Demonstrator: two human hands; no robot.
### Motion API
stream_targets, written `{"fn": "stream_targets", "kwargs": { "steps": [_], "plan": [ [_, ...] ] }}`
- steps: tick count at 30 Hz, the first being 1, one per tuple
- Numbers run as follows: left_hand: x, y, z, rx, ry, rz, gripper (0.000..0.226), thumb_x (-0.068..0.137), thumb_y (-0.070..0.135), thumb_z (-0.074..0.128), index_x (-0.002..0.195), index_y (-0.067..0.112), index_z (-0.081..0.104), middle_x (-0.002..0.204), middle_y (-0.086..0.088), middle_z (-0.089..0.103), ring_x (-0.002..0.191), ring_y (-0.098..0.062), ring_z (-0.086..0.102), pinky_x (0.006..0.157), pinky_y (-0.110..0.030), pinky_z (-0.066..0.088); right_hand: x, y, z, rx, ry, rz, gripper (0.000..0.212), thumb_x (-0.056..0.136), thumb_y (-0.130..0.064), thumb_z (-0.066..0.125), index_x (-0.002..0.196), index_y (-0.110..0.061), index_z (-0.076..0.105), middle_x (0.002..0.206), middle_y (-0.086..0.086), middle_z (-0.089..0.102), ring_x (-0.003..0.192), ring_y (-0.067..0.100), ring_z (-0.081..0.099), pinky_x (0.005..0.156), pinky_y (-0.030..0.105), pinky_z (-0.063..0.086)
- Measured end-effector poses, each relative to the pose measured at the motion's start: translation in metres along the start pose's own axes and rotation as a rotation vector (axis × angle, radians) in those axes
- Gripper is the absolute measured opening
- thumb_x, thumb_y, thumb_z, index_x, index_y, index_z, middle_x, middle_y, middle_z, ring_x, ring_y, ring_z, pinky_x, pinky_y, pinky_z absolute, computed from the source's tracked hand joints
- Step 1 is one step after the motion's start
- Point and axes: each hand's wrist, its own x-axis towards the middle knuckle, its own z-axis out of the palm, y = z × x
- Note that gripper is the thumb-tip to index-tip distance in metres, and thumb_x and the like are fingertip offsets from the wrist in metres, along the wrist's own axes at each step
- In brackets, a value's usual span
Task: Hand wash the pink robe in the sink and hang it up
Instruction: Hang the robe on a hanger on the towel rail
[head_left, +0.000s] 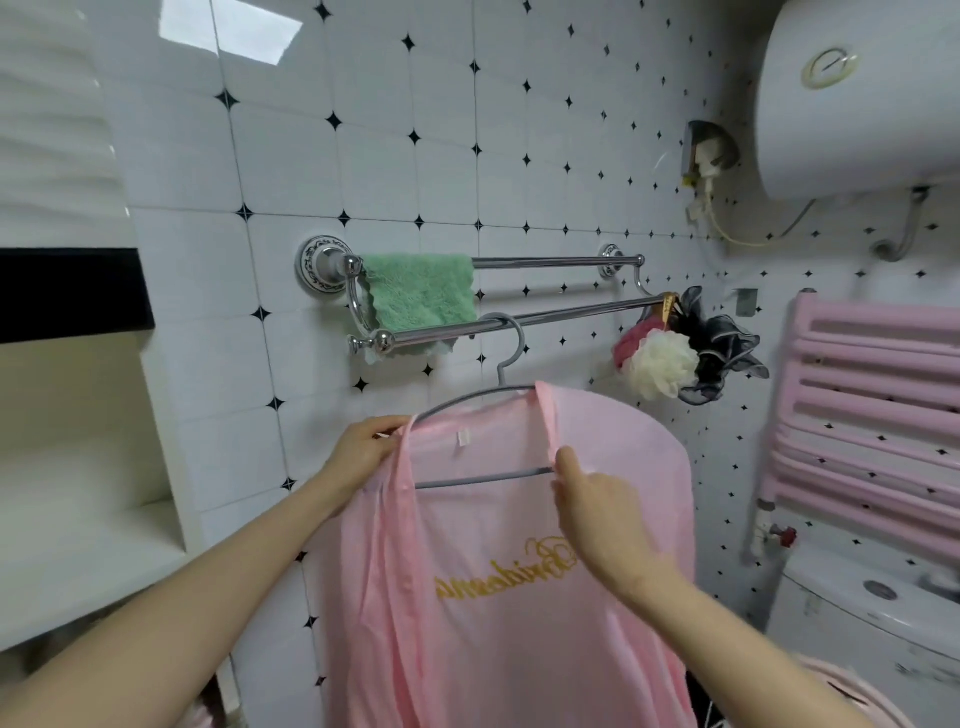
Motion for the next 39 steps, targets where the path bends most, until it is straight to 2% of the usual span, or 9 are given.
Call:
{"fn": "stream_targets", "kwargs": {
  "steps": [7, 12, 16, 18, 21, 30, 34, 37, 39],
  "plan": [
    [0.006, 0.019, 0.011, 0.144, 0.178, 0.047, 0.02, 0.077, 0.044, 0.058, 0.089, 0.03, 0.064, 0.092, 0.005, 0.065, 0.09, -0.018, 0.058, 0.079, -0.03, 0.042, -0.03, -0.018, 0.036, -0.052, -0.141, -0.103, 0.071, 0.026, -0.012, 0.087, 0.081, -0.022, 0.043, 0.035, 0.005, 0.042, 0.029, 0.024, 0.042, 0.04, 0.027, 0.009],
    [0.022, 0.025, 0.019, 0.352, 0.278, -0.01, 0.021, 0.093, 0.034, 0.051, 0.104, 0.026, 0.069, 0.112, -0.002, 0.065, 0.108, -0.026, 0.057, 0.09, -0.035, 0.044, -0.007, -0.014, 0.007, 0.091, -0.099, -0.211, 0.044, 0.078, -0.056, 0.062, 0.063, -0.015, 0.061, 0.058, 0.008, 0.063, 0.058, 0.03, 0.063, 0.049, 0.026, 0.034],
    [0.028, 0.022, 0.02, 0.265, 0.329, -0.048, 0.025, 0.095, 0.031, 0.048, 0.1, 0.018, 0.069, 0.11, -0.007, 0.066, 0.104, -0.031, 0.058, 0.088, -0.038, 0.046, 0.03, 0.021, -0.014, 0.319, 0.509, 0.1, 0.029, 0.082, -0.044, 0.051, 0.083, -0.021, 0.068, 0.081, 0.0, 0.066, 0.076, 0.024, 0.061, 0.063, 0.03, 0.045],
    [0.027, 0.023, 0.022, 0.228, 0.374, -0.091, 0.027, 0.094, 0.032, 0.047, 0.099, 0.017, 0.069, 0.111, -0.008, 0.066, 0.103, -0.032, 0.058, 0.088, -0.038, 0.046, 0.052, 0.043, -0.012, 0.33, 0.283, 0.131, 0.046, 0.082, -0.052, 0.053, 0.121, -0.027, 0.06, 0.115, 0.001, 0.062, 0.106, 0.026, 0.056, 0.088, 0.044, 0.045],
    [0.026, 0.024, 0.028, 0.241, 0.384, -0.142, 0.026, 0.094, 0.035, 0.047, 0.092, 0.02, 0.068, 0.105, -0.01, 0.067, 0.1, -0.034, 0.058, 0.085, -0.037, 0.045, 0.065, 0.066, -0.002, 0.474, -0.16, 0.246, 0.049, 0.086, -0.061, 0.053, 0.132, -0.046, 0.048, 0.137, -0.01, 0.05, 0.127, 0.017, 0.046, 0.109, 0.052, 0.029],
    [0.026, 0.045, 0.05, 0.313, 0.429, -0.068, 0.025, 0.096, 0.035, 0.045, 0.098, 0.027, 0.068, 0.104, -0.002, 0.07, 0.105, -0.025, 0.058, 0.098, -0.032, 0.033, 0.062, 0.071, 0.018, 1.158, 0.05, 0.654, 0.008, 0.085, -0.017, 0.069, 0.077, -0.017, 0.071, 0.078, -0.007, 0.066, 0.081, 0.013, 0.055, 0.064, 0.01, 0.044],
    [0.026, 0.052, 0.052, 0.254, 0.402, 0.007, 0.024, 0.096, 0.033, 0.047, 0.099, 0.024, 0.07, 0.102, -0.003, 0.071, 0.104, -0.024, 0.059, 0.105, -0.038, 0.032, 0.056, 0.08, 0.026, 1.237, -0.087, 0.925, 0.018, 0.085, -0.024, 0.071, 0.077, -0.008, 0.07, 0.076, 0.001, 0.062, 0.076, 0.017, 0.053, 0.073, 0.029, 0.048],
    [0.028, 0.053, 0.045, 0.24, 0.297, 0.036, 0.026, 0.096, 0.035, 0.047, 0.1, 0.024, 0.07, 0.104, 0.0, 0.07, 0.105, -0.021, 0.057, 0.1, -0.033, 0.034, 0.055, 0.083, 0.031, 1.146, -0.163, 1.013, 0.041, 0.088, -0.027, 0.067, 0.057, -0.013, 0.044, 0.054, 0.003, 0.041, 0.048, 0.015, 0.038, 0.044, 0.022, 0.032],
    [0.031, 0.05, 0.036, 0.167, 0.21, 0.043, 0.03, 0.097, 0.036, 0.045, 0.102, 0.021, 0.07, 0.107, -0.002, 0.069, 0.106, -0.021, 0.057, 0.097, -0.033, 0.036, 0.054, 0.085, 0.033, 1.06, -0.173, 0.943, 0.036, 0.09, -0.03, 0.064, 0.065, -0.011, 0.046, 0.063, 0.005, 0.041, 0.053, 0.019, 0.034, 0.05, 0.024, 0.028]
  ]
}}
